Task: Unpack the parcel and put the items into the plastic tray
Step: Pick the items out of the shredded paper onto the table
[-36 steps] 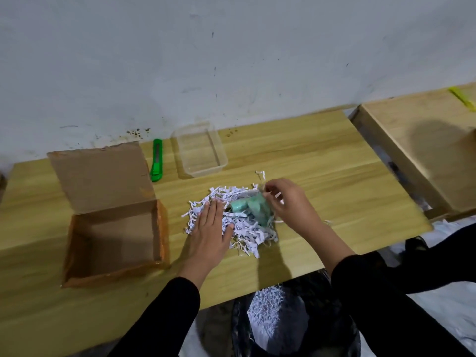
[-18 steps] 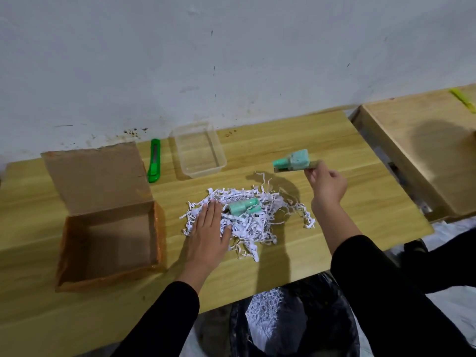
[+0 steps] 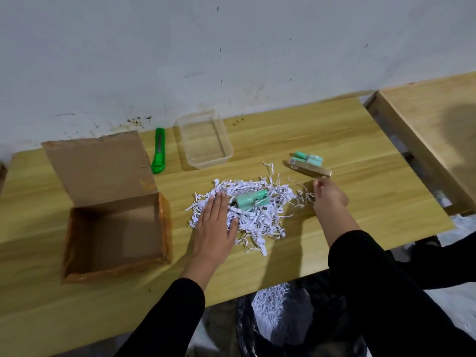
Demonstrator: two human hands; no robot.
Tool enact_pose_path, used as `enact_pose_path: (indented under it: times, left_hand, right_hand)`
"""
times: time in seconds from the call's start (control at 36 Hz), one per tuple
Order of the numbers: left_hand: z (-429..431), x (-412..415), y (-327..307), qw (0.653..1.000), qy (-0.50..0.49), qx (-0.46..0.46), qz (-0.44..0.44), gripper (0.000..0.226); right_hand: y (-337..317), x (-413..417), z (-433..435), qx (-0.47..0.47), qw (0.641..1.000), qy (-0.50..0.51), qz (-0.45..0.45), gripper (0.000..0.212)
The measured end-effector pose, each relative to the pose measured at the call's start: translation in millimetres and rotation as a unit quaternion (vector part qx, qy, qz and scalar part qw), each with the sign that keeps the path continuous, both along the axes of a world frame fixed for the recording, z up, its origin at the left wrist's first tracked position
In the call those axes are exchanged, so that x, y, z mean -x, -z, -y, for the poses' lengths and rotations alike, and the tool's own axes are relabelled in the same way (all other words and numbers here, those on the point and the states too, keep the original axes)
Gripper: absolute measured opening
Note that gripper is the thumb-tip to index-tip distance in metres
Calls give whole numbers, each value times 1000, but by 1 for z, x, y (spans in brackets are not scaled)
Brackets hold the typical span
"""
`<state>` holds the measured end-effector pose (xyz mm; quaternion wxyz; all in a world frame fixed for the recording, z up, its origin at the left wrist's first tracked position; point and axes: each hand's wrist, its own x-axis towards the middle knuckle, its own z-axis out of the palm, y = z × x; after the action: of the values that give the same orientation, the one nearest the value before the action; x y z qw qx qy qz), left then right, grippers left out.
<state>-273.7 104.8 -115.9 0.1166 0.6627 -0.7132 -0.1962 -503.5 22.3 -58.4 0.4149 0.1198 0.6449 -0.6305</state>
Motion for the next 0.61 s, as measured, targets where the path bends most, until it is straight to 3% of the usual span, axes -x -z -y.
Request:
enact_pose_path:
  times: [0.11, 0.17, 0.28, 0.36, 0.44, 0.56, 0.61]
  left_hand:
    - [0, -1, 3, 1000, 2, 4, 7, 62]
    - [0, -1, 4, 1000, 2, 6, 11, 62]
    - [0, -1, 3, 1000, 3, 8, 16, 62]
    - [-1, -2, 2, 1000, 5, 10, 16, 62]
    - [-1, -2, 1, 1000, 9, 14, 21, 62]
    - [-1, -2, 1, 999, 22, 19, 41, 63]
    - [-1, -4, 2, 999, 25, 17, 44, 63]
  right_hand:
    - [11, -4, -3, -74, 977, -142, -142, 19]
    - [15, -10, -7, -85, 933, -225, -267, 5]
    - [9, -23, -12, 12, 838, -346, -421, 15]
    - [1, -39, -16, 105, 739, -440, -499, 17]
    - [-8, -55, -16, 185, 615, -543, -542, 17]
    - [-11, -73, -11, 191, 428, -678, -567, 17]
    - [-11, -79, -9, 168, 387, -702, -574, 19]
